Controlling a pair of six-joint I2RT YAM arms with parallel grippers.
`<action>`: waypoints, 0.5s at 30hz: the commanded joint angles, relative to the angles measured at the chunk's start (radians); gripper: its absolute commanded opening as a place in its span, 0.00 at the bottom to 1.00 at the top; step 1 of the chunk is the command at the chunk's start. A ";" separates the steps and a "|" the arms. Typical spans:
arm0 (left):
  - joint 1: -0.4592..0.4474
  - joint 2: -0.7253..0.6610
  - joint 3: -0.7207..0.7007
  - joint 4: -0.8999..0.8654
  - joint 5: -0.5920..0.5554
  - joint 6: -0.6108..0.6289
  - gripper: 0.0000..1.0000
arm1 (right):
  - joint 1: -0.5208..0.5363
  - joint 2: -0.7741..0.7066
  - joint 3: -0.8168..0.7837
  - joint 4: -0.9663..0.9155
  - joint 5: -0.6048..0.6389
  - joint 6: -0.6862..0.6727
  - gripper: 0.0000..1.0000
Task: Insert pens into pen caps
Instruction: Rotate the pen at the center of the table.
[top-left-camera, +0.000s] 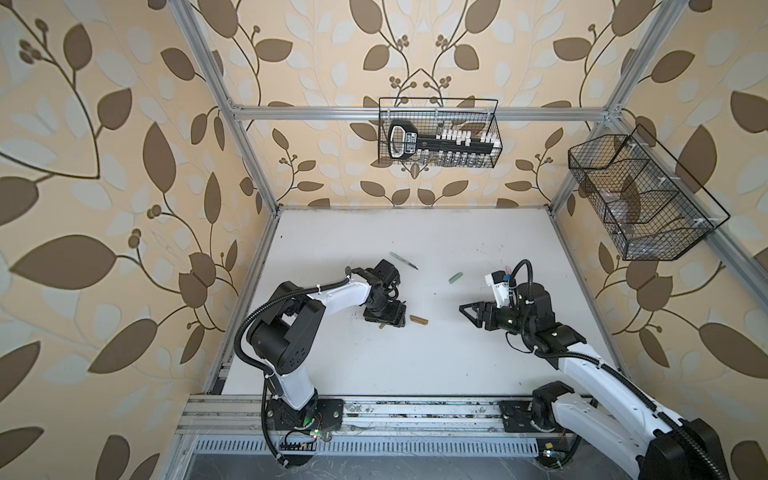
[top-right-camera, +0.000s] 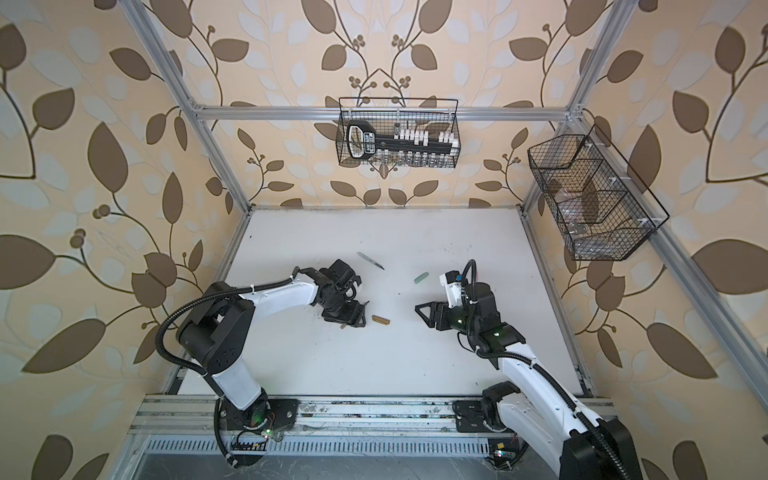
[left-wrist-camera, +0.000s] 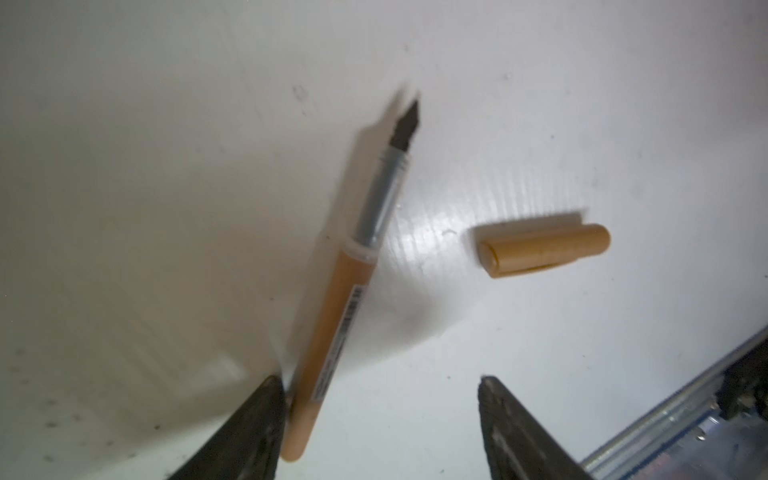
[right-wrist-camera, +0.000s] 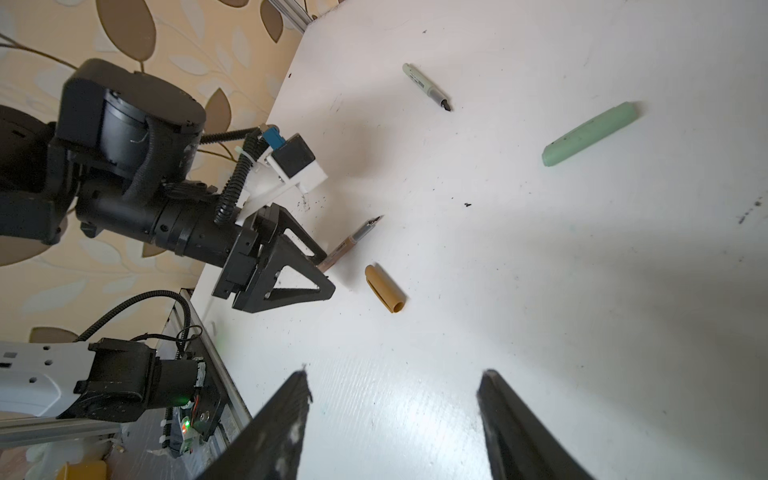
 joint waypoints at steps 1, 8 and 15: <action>-0.042 -0.017 -0.043 -0.005 0.024 -0.109 0.71 | -0.004 0.008 -0.014 0.023 -0.019 0.002 0.67; -0.148 0.050 0.031 -0.112 -0.271 -0.169 0.59 | -0.008 0.011 -0.011 0.013 -0.013 0.000 0.67; -0.192 0.090 0.087 -0.212 -0.361 -0.167 0.57 | -0.012 -0.007 -0.017 -0.002 0.001 0.001 0.67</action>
